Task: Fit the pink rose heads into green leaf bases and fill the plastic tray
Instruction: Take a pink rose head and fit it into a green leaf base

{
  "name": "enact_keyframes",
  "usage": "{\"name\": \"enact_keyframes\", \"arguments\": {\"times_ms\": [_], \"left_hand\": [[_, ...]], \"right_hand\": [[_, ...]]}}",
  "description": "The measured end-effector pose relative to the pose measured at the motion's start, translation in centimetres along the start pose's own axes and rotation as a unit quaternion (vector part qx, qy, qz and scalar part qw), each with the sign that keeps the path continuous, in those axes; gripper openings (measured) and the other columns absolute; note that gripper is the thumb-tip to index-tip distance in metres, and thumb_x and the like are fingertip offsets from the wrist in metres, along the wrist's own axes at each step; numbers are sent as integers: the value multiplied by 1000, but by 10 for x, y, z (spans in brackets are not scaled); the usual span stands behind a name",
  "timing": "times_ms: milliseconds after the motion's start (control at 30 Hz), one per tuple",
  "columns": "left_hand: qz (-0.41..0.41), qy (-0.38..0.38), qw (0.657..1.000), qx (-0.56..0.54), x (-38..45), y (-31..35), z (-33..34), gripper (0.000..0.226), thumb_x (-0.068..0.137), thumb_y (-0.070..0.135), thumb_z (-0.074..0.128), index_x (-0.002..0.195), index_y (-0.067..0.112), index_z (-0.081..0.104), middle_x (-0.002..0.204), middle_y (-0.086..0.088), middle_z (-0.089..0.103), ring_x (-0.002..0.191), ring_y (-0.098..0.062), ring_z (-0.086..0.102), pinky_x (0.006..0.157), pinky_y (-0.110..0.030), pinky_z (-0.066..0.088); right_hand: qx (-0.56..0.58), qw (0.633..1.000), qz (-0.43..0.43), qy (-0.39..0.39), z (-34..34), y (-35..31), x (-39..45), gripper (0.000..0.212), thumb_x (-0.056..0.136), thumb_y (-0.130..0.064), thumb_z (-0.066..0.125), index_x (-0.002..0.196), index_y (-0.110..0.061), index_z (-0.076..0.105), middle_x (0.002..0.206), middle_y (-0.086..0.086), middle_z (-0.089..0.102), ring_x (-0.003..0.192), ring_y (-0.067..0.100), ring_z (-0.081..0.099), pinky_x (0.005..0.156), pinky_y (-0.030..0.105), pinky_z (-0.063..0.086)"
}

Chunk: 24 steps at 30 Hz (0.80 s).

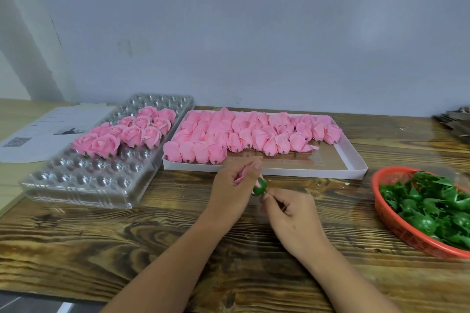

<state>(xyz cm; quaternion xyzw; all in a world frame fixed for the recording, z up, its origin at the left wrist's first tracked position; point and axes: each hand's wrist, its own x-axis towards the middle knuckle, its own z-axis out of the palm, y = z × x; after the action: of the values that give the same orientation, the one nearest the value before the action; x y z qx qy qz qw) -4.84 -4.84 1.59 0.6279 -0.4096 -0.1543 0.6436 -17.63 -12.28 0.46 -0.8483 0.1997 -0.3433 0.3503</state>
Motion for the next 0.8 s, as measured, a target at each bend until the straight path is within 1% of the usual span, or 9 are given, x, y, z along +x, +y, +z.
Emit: {"name": "enact_keyframes", "arguments": {"times_ms": [67, 100, 233, 300, 367, 467, 600, 700, 800], "left_hand": [[7, -15, 1000, 16, -1, 0, 1, 58, 94, 62, 54, 100, 8, 73, 97, -9, 70, 94, -21, 66, 82, -29, 53], [0, -23, 1000, 15, -1, 2, 1, 64, 90, 65, 50, 101, 6, 72, 99, -11, 70, 94, -25, 67, 85, -34, 54], [-32, -45, 998, -4, -2, 5, 2, 52, 88, 58, 53, 99, 12, 74, 101, -13, 74, 93, -29, 71, 88, -45, 58], [-56, -42, 998, -8, -1, 2, 1, 32, 95, 42, 63, 98, 14, 77, 95, -6, 76, 92, -21, 73, 84, -40, 61], [-86, -44, 995, -37, 1, 1, 0, 9, 94, 30, 72, 98, 28, 80, 97, 3, 77, 94, -14, 73, 78, -29, 60], [-107, -56, 988, -92, 1, 0, -2, 16, 87, 22, 81, 97, 34, 80, 93, 12, 75, 87, -8, 71, 71, -22, 57], [-83, -56, 992, -76, 1, 0, -5, 20, 88, 21, 80, 107, 28, 76, 90, 22, 72, 85, 1, 68, 72, -17, 55], [-87, -49, 992, -80, 0, 0, -4, 19, 89, 20, 78, 107, 25, 77, 92, 13, 72, 83, 2, 67, 71, -16, 54], [-78, -43, 994, -69, -1, 1, -2, 16, 90, 20, 78, 104, 27, 76, 98, 5, 72, 84, 1, 67, 73, -18, 55]], "right_hand": [[-10, 1000, -1, 2, 0, 0, 0, 34, 87, -28, 47, 58, -10, 46, 51, 4, 47, 49, 15, 43, 52, 41, 38], [-17, 1000, -3, 3, 0, 1, 0, 33, 87, -26, 48, 57, -12, 45, 50, 2, 46, 49, 14, 42, 51, 40, 37], [-47, 999, 2, -3, 1, 3, -1, 32, 90, -22, 53, 59, -17, 52, 51, 0, 53, 50, 17, 50, 53, 41, 43], [-47, 999, -6, -3, 1, 2, -2, 33, 92, -21, 54, 59, -22, 51, 51, -2, 52, 51, 17, 50, 53, 38, 41], [-38, 999, -13, 0, 0, 0, -2, 33, 91, -26, 50, 58, -23, 49, 50, -5, 48, 51, 15, 47, 52, 37, 39], [-12, 1000, -8, 0, -2, -1, -1, 34, 90, -27, 47, 57, -22, 46, 50, -6, 47, 50, 13, 45, 54, 39, 41], [26, 999, 15, -18, -2, -2, -2, 32, 89, -28, 45, 58, -22, 52, 56, -4, 57, 55, 14, 54, 57, 38, 46], [46, 998, 34, -26, -2, -1, -2, 34, 86, -35, 40, 60, -19, 56, 58, -1, 62, 57, 15, 58, 60, 40, 50], [48, 997, 45, -33, -1, 1, -3, 33, 87, -33, 40, 62, -20, 56, 60, -3, 63, 58, 13, 58, 60, 41, 50]]}}
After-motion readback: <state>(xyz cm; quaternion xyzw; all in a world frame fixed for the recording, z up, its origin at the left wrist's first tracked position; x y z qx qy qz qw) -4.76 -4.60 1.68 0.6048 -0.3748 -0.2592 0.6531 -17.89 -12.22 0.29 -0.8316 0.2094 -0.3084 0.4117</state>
